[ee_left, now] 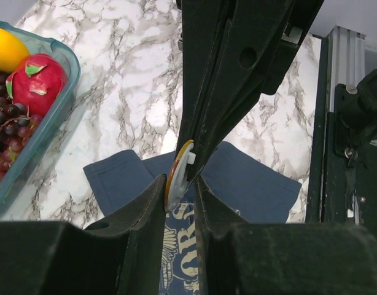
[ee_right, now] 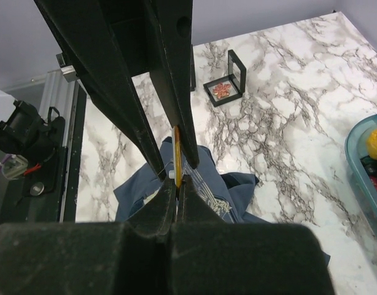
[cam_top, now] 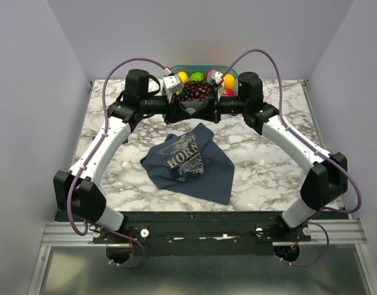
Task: Remove the brooch from the garment
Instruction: Close the brooch.
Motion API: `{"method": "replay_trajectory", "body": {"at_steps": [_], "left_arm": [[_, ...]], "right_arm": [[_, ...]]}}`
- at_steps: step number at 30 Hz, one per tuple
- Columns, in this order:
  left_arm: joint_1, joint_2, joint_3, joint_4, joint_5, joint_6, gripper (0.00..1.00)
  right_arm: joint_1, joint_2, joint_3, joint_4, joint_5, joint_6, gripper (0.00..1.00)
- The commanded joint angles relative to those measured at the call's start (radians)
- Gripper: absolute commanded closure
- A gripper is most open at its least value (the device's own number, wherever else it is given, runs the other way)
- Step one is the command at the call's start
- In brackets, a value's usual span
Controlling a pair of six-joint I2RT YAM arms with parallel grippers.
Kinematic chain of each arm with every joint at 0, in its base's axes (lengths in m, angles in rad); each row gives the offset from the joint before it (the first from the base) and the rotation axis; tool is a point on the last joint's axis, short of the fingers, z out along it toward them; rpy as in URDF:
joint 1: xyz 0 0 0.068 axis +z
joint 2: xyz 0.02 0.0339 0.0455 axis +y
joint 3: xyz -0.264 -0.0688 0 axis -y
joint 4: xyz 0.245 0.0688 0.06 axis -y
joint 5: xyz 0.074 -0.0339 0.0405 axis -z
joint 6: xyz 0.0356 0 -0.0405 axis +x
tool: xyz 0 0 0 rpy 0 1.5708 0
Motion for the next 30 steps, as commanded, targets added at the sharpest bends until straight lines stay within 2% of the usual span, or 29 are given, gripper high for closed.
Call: {"method": "replay_trajectory", "body": {"at_steps": [1, 5, 12, 13, 14, 17, 19, 23, 25, 26, 27, 29, 30], "left_arm": [[0.009, 0.025, 0.038, 0.057, -0.003, -0.066, 0.71], [0.047, 0.048, 0.026, 0.152, 0.009, -0.213, 0.73], [0.056, 0.082, 0.024, 0.210, 0.015, -0.316, 0.73], [0.056, 0.089, 0.018, 0.224, 0.014, -0.330, 0.74], [0.058, 0.092, 0.014, 0.233, 0.003, -0.344, 0.81], [0.059, 0.106, 0.007, 0.248, -0.017, -0.381, 0.82], [0.062, 0.118, 0.004, 0.253, -0.034, -0.410, 0.90], [0.078, 0.140, -0.006, 0.319, -0.051, -0.504, 0.91], [0.079, 0.157, 0.012, 0.314, -0.081, -0.521, 0.91], [0.078, 0.164, 0.020, 0.301, -0.097, -0.522, 0.99], [0.075, 0.168, 0.030, 0.288, -0.107, -0.501, 1.00], [0.037, 0.183, 0.095, 0.171, -0.158, -0.408, 1.00], [0.023, 0.189, 0.113, 0.137, -0.183, -0.315, 1.00]], "right_arm": [[0.011, 0.007, 0.037, -0.026, -0.027, -0.028, 1.00], [0.017, 0.008, 0.054, -0.049, -0.033, -0.073, 1.00], [0.030, 0.013, 0.083, -0.089, -0.036, -0.142, 1.00], [0.034, 0.013, 0.092, -0.095, -0.036, -0.172, 1.00], [0.040, 0.014, 0.098, -0.103, -0.036, -0.188, 1.00], [0.050, 0.013, 0.117, -0.137, -0.039, -0.249, 1.00], [0.055, 0.016, 0.126, -0.158, -0.040, -0.281, 0.99], [0.067, 0.013, 0.138, -0.186, -0.043, -0.323, 1.00], [0.073, 0.013, 0.147, -0.199, -0.047, -0.365, 1.00], [0.081, 0.014, 0.153, -0.207, -0.047, -0.382, 1.00], [0.087, 0.018, 0.163, -0.227, -0.048, -0.401, 1.00], [0.096, 0.031, 0.195, -0.247, -0.054, -0.442, 1.00], [0.098, 0.037, 0.207, -0.261, -0.062, -0.447, 1.00]]}}
